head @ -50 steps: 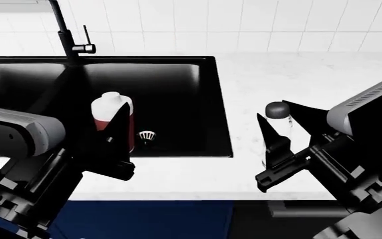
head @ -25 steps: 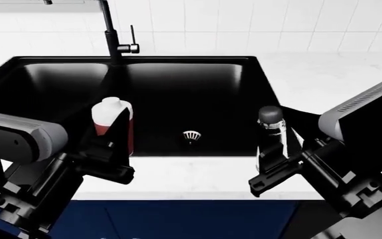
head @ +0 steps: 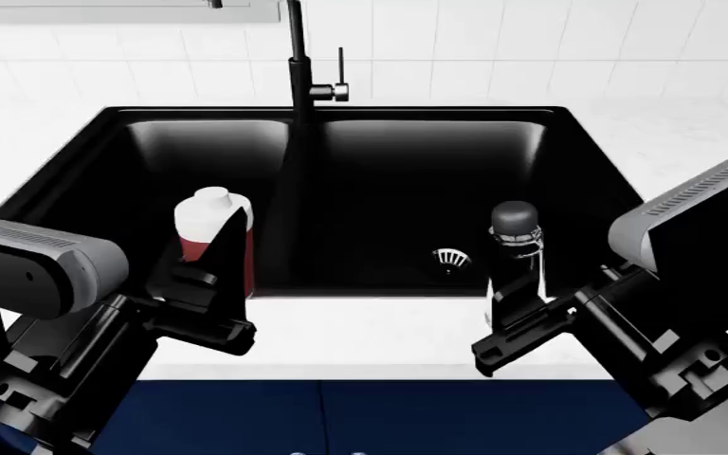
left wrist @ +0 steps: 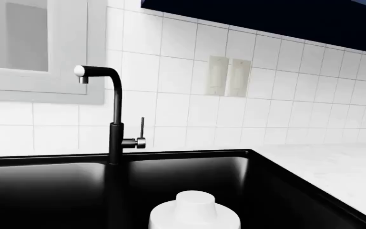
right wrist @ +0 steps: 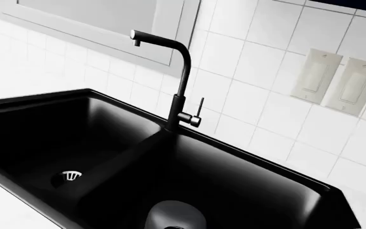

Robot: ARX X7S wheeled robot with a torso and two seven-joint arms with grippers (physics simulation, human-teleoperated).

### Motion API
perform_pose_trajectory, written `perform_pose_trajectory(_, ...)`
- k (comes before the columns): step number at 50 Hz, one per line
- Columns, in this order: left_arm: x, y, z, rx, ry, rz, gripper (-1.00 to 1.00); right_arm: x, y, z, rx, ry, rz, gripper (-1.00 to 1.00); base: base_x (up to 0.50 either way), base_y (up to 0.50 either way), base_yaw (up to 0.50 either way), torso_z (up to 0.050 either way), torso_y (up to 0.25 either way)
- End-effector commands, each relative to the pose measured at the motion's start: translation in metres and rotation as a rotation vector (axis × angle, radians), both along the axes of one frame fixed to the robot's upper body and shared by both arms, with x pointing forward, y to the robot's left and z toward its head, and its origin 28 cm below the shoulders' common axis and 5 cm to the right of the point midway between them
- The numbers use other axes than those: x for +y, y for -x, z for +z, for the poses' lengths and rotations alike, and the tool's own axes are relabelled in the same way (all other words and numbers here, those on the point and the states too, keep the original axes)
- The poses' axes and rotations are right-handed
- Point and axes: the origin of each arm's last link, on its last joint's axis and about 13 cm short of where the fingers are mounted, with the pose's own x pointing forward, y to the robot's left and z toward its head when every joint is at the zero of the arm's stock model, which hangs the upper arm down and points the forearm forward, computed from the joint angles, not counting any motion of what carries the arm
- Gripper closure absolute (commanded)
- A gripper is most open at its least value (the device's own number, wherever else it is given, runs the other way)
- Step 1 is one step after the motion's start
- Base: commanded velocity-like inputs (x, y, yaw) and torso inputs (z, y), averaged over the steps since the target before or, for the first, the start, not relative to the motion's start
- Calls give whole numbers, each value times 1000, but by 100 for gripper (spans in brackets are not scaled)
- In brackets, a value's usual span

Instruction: Pick and place the shaker into the drawer. Then close the cabinet.

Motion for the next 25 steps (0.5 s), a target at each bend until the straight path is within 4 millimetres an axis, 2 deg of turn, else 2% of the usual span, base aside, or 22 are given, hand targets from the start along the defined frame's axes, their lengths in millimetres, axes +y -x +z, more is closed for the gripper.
perform_pose_trajectory(1, 0, 1, 1, -1, 9, 0, 100, 1, 0, 0, -1, -2, 3, 100, -7, 500, 0, 0, 0)
perform_pose_trajectory(25, 0, 2, -1, 2, 9, -1, 100, 4, 2, -3, 3, -14, 4, 100, -39, 500, 0, 0, 0)
